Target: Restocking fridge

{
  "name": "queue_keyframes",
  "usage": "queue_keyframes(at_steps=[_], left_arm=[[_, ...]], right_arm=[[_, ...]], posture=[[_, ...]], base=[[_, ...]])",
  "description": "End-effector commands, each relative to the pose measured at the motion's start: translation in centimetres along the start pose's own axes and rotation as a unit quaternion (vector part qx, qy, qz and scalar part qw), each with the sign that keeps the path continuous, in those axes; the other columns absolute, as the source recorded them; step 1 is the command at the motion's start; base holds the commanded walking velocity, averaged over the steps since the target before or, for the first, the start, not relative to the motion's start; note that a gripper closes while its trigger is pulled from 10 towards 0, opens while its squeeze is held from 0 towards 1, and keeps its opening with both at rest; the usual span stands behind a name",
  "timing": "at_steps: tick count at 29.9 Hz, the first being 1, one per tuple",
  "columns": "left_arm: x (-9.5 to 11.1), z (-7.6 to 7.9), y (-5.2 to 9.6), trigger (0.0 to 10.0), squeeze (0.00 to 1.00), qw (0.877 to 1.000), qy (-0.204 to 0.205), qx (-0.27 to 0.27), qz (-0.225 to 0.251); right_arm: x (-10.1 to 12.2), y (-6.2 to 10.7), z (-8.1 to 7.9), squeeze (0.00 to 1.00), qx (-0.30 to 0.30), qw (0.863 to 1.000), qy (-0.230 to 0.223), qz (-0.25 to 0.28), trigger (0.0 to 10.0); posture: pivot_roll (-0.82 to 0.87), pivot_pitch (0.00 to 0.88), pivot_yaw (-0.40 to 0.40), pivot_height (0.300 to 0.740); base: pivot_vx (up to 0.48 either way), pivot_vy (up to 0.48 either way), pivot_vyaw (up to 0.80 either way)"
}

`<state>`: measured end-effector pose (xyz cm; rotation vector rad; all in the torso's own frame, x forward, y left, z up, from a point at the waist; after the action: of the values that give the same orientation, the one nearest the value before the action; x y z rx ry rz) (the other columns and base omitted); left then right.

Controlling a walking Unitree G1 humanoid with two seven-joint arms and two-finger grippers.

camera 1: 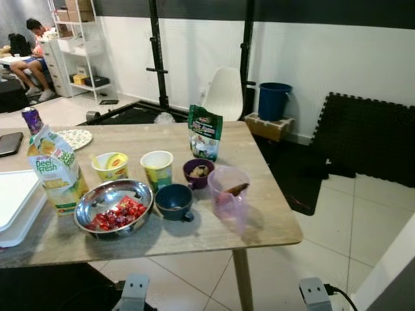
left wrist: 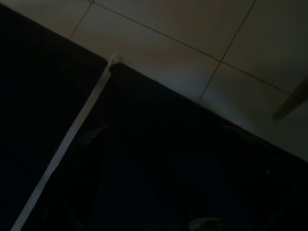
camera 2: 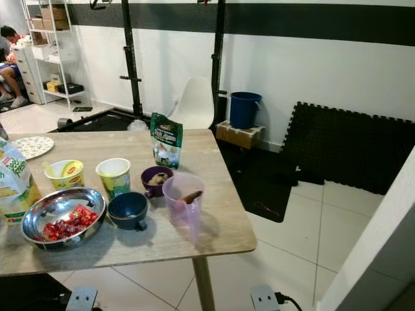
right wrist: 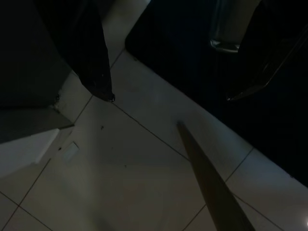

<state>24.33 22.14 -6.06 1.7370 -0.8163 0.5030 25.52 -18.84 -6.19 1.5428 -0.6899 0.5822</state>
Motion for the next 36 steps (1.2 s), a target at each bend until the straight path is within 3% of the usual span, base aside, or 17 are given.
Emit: queue_keyframes(at_steps=[1,11,13,15,18,19,21,22,24,25,27,28,30,31,32,34,36], left_arm=[[-0.7,-0.4,0.1,10.0,0.00,1.000,-0.007,0.003,-0.010],[-0.7,-0.2,0.2,10.0,0.00,1.000,-0.009,0.000,-0.007],[-0.7,-0.2,0.2,10.0,0.00,1.000,-0.010,0.000,-0.007],[-0.7,-0.3,0.2,10.0,0.00,1.000,-0.010,-0.001,-0.007],[-0.7,-0.3,0.2,10.0,0.00,1.000,-0.010,-0.001,-0.006],[-0.8,-0.3,0.2,10.0,0.00,1.000,-0.011,-0.001,-0.006],[-0.8,-0.2,0.2,10.0,0.00,1.000,-0.012,-0.002,-0.006],[-0.8,-0.2,0.2,10.0,0.00,1.000,-0.012,-0.002,-0.006],[-0.9,-0.3,0.3,10.0,0.00,1.000,-0.016,-0.001,-0.007],[-0.9,-0.3,0.3,10.0,0.00,1.000,-0.016,-0.001,-0.007],[-1.1,-0.3,0.3,10.0,0.00,1.000,-0.018,-0.001,-0.008],[-1.1,-0.3,0.3,10.0,0.00,1.000,-0.018,-0.001,-0.008],[-1.3,-0.3,0.4,10.0,0.00,1.000,-0.019,-0.002,-0.011],[-1.3,-0.3,0.4,10.0,0.00,1.000,-0.019,-0.002,-0.011],[-1.5,-0.2,0.4,10.0,0.00,1.000,-0.020,-0.003,-0.014],[-1.6,-0.1,0.4,10.0,0.00,1.000,-0.021,-0.004,-0.015],[-1.7,0.0,0.4,10.0,0.00,1.000,-0.021,-0.005,-0.016]], right_arm=[[-0.7,0.1,-0.2,0.00,0.001,1.000,-0.003,-0.012,10.0],[-0.2,0.0,-0.6,0.00,0.014,1.000,-0.008,-0.003,10.0],[0.9,-0.2,-1.7,0.00,0.071,0.997,0.013,0.005,10.0],[2.2,-0.1,-3.7,0.00,0.167,0.985,0.053,0.005,10.0],[2.7,0.1,-4.7,0.00,0.219,0.973,0.080,0.001,10.0],[3.3,0.6,-5.7,0.00,0.285,0.952,0.111,-0.005,10.0],[6.5,3.1,-7.8,0.00,0.431,0.892,0.137,0.009,10.0],[6.5,3.1,-7.8,0.00,0.431,0.892,0.137,0.009,10.0],[10.3,6.6,-9.8,0.00,0.534,0.835,0.123,0.048,10.0],[10.3,6.6,-9.8,0.00,0.534,0.835,0.123,0.048,10.0],[14.7,10.8,-11.7,0.00,0.616,0.774,0.102,0.104,10.0],[14.7,10.8,-11.7,0.00,0.616,0.774,0.102,0.104,10.0],[17.7,14.1,-13.1,0.00,0.669,0.722,0.101,0.144,10.0],[17.7,14.1,-13.1,0.00,0.669,0.722,0.101,0.144,10.0],[18.9,14.9,-13.6,0.00,0.678,0.708,0.106,0.164,10.0],[19.8,15.2,-14.1,0.00,0.676,0.704,0.112,0.185,10.0],[21.4,14.1,-15.3,0.00,0.621,0.733,0.145,0.238,10.0]], posture=[[-0.02,0.065,-0.020,0.740],[-0.02,0.074,-0.013,0.740],[-0.02,0.077,-0.009,0.740],[-0.02,0.079,-0.006,0.740],[-0.02,0.081,-0.005,0.740],[-0.02,0.081,-0.005,0.740],[-0.02,0.081,-0.005,0.740],[-0.02,0.081,-0.005,0.740],[-0.02,0.085,-0.008,0.740],[-0.02,0.085,-0.008,0.740],[-0.02,0.085,-0.008,0.740],[-0.02,0.085,-0.008,0.740],[-0.03,0.085,-0.010,0.740],[-0.03,0.085,-0.010,0.740],[-0.03,0.085,-0.010,0.740],[-0.03,0.085,-0.012,0.740],[-0.04,0.087,-0.010,0.740]], base=[[0.000,0.000,0.00],[0.000,0.000,0.00],[0.000,0.000,0.00],[0.000,0.000,0.00],[0.000,0.000,0.00],[0.000,0.000,0.00],[0.000,0.000,0.00],[0.000,0.000,0.00],[0.000,0.000,0.00],[0.000,0.000,0.00],[0.000,0.000,0.00],[0.000,0.000,0.00],[0.000,0.000,0.00],[0.000,0.000,0.00],[0.000,0.000,0.00],[0.000,0.000,0.00],[0.000,0.000,0.00]])
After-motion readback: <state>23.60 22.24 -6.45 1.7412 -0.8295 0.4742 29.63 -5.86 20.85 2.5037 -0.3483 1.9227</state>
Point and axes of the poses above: a point about 5 cm out from each wrist's last joint towards the gripper, its own y axis pointing back from the gripper into the wrist, its own x axis along the axis of the wrist's last joint, z = x × y, the point moved 2 cm from there along -y, pointing out of the wrist towards the gripper, and after that the axes turned 13 degrees about -y, right-handed, at the moved point
